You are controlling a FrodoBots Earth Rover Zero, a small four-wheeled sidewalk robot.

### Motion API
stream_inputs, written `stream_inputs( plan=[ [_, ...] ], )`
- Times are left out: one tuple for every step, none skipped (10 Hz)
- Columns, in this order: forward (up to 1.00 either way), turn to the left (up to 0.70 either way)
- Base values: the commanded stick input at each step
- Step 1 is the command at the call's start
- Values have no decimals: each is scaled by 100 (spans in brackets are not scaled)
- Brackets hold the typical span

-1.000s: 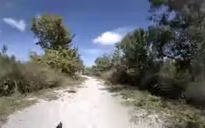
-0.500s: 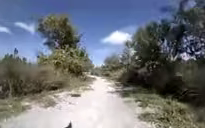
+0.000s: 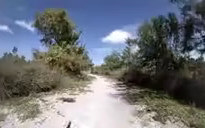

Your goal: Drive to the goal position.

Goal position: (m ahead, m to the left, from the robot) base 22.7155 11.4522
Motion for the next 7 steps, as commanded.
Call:
stream_inputs(
  plan=[
    [84,0],
    [84,0],
    [84,0],
    [84,0],
    [84,0],
    [84,0],
    [84,0]
  ],
)
